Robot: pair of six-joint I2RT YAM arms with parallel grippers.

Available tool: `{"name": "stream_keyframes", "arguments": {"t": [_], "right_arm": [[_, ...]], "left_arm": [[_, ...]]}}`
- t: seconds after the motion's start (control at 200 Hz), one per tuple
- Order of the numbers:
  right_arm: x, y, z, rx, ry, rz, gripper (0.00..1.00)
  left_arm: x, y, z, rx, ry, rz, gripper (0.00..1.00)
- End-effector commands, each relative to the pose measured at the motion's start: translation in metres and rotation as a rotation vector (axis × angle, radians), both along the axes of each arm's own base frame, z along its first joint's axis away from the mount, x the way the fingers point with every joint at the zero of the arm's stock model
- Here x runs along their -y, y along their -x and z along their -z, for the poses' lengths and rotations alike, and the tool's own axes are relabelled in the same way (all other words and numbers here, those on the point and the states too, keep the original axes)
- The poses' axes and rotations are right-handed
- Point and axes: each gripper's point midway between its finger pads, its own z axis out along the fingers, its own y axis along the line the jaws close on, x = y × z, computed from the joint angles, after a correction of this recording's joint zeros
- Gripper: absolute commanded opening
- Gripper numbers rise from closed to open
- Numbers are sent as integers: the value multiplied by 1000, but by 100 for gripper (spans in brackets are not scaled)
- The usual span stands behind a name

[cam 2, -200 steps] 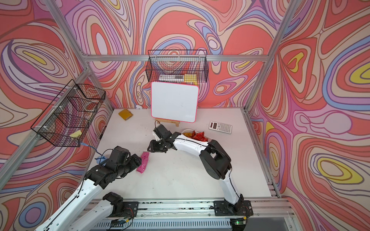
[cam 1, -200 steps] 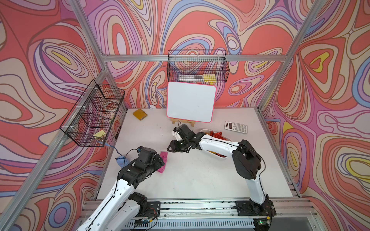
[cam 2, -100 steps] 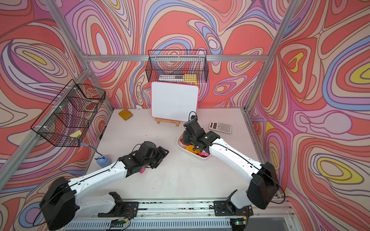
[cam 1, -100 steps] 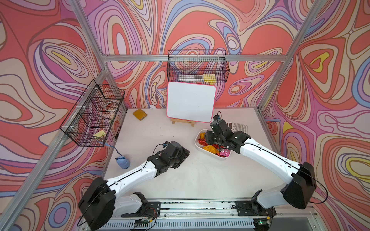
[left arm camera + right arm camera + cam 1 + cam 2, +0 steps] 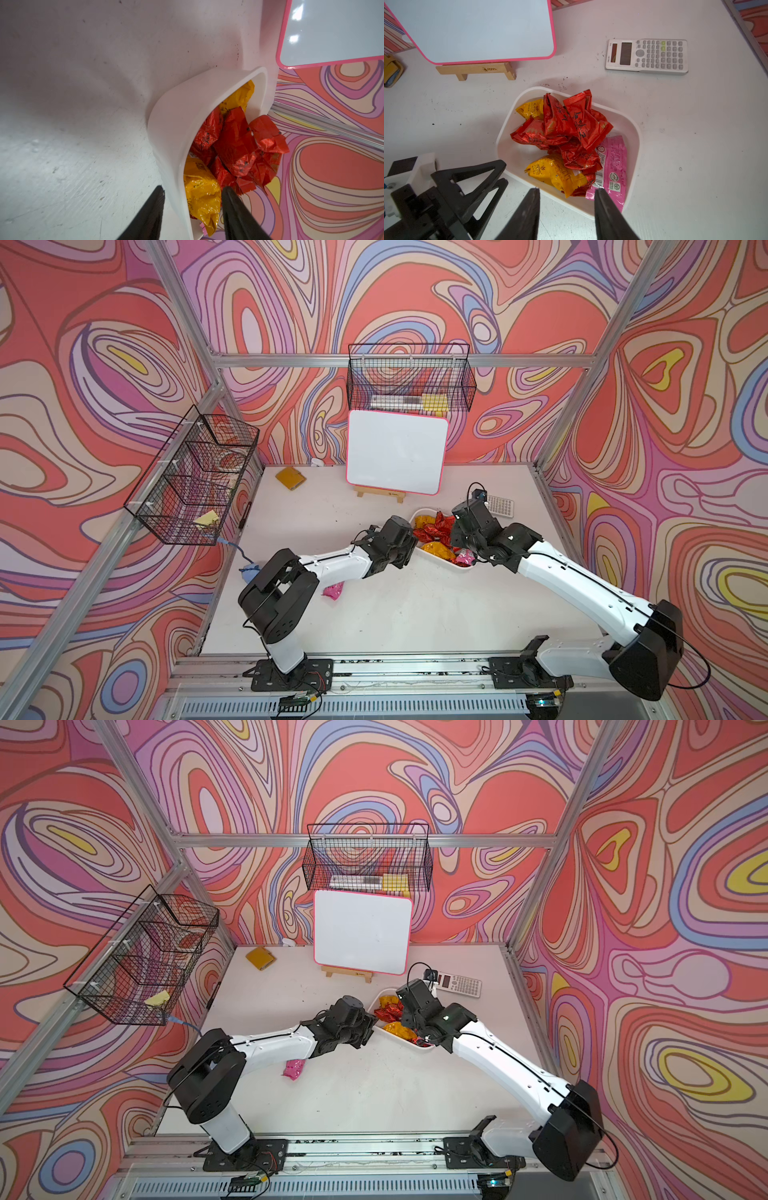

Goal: Take the tea bags out of the storage box
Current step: Adjust the storage box at the center of the board.

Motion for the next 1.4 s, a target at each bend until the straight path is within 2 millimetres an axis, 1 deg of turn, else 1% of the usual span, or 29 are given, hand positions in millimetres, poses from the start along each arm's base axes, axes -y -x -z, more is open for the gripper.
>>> {"name": "stream_keyframes", "arguments": {"t": [0.0, 0.15, 0.235, 0.356, 0.471, 0.496, 0.556, 0.616, 0.736, 0.866, 0.946, 1.047, 1.162, 1.292, 1.397], "right_arm": [[18, 7, -3, 10, 33, 56, 44], [26, 11, -7, 22, 44, 74, 45], [29, 12, -8, 23, 50, 78, 45], [32, 14, -8, 17, 57, 84, 45], [35, 15, -10, 17, 61, 87, 45], [36, 15, -10, 15, 63, 84, 45], [38, 16, -9, 9, 65, 83, 45], [40, 16, -9, 3, 68, 82, 45], [42, 18, -5, -14, 60, 78, 45], [43, 19, 1, -34, 50, 74, 45], [42, 19, 5, -48, 36, 66, 45], [40, 20, 13, -75, 9, 52, 45], [35, 22, 22, -113, -23, 30, 45], [32, 24, 28, -142, -51, 14, 45], [33, 27, 34, -163, -74, 23, 45]], "left_arm": [[-7, 7, 21, -105, -76, -30, 39], [-11, 8, 35, -155, -142, -34, 32], [-9, 6, 41, -164, -159, -24, 30], [-8, 5, 45, -170, -185, 0, 20], [-16, 5, 42, -155, -251, 30, 14], [-17, 3, 38, -140, -260, 40, 13], [-25, 4, 37, -138, -314, 74, 10], [-30, 3, 32, -120, -359, 118, 6], [-36, 0, 25, -97, -437, 232, 3], [-32, -5, 21, -53, -500, 392, 1], [-22, -11, 17, -10, -519, 530, 0], [-10, -17, 19, 27, -565, 714, 0], [-4, -24, 22, 50, -640, 881, 0], [-1, -36, 22, 77, -719, 986, 0], [4, -44, 22, 94, -746, 1035, 6]]}}
